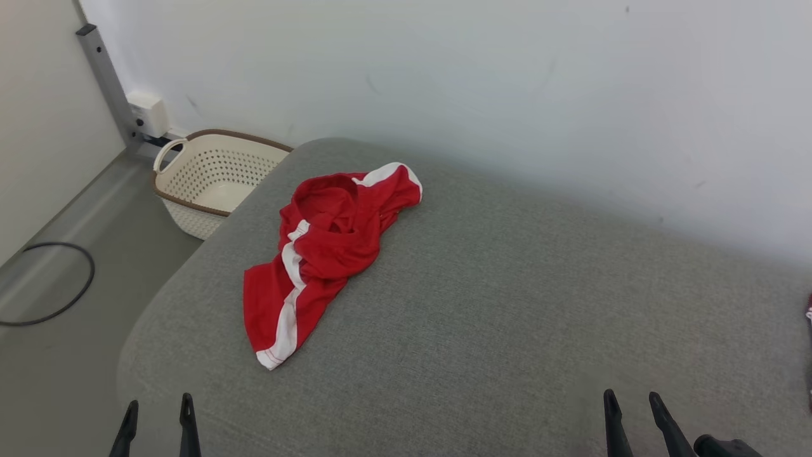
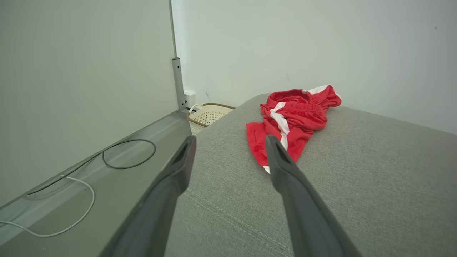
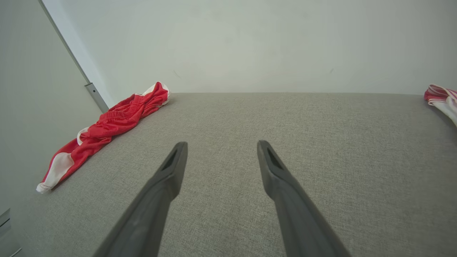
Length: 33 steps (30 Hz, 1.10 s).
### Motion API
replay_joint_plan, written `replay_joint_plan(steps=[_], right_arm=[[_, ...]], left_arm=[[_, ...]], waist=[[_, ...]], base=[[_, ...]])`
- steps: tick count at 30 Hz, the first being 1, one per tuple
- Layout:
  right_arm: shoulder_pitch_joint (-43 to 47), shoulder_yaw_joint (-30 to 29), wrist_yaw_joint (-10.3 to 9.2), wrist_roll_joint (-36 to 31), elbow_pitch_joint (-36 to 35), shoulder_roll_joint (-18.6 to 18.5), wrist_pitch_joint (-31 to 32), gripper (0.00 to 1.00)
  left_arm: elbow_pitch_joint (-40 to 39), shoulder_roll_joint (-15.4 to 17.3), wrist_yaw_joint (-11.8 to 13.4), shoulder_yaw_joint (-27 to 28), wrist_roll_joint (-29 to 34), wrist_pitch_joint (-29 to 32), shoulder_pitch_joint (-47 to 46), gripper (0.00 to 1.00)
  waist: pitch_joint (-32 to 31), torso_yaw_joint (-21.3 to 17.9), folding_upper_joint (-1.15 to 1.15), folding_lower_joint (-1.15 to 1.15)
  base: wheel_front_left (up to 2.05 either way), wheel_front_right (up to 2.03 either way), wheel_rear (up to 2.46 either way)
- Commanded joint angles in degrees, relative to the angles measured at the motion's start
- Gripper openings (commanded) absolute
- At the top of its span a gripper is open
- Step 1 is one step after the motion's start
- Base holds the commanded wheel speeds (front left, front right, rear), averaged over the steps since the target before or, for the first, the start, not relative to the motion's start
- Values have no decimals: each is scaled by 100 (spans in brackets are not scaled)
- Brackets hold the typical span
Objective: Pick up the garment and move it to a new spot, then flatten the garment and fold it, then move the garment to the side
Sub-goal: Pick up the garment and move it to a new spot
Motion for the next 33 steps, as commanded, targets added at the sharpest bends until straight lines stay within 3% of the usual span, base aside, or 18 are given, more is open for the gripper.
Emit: replay_joint_plan(steps=[1, 15, 21, 24, 33], right_arm=[[-72, 23, 1, 19, 22, 10, -22, 100], [-106, 60, 1, 23, 98, 9, -20, 100], [-246, 121, 1, 34, 68, 8, 5, 100], [-377, 203, 1, 15, 73, 8, 21, 100], [-1273, 702, 1, -31, -58, 3, 49, 100]], left_arm=[[-29, 39, 20, 53, -32, 10, 110, 100], [-180, 70, 165, 203, -202, 3, 100, 100], [-124, 86, 74, 268, -338, -73, -270, 100], [-191, 9, -41, 364, -647, -66, -620, 100], [431, 382, -360, 603, -992, 90, -2139, 100]], waist=[[6, 281, -1, 0], [12, 338, -1, 0], [113, 177, -1, 0], [226, -36, -1, 0], [963, -1000, -1, 0]], base=[[0, 0, 0], [0, 0, 0], [0, 0, 0], [0, 0, 0], [0, 0, 0]])
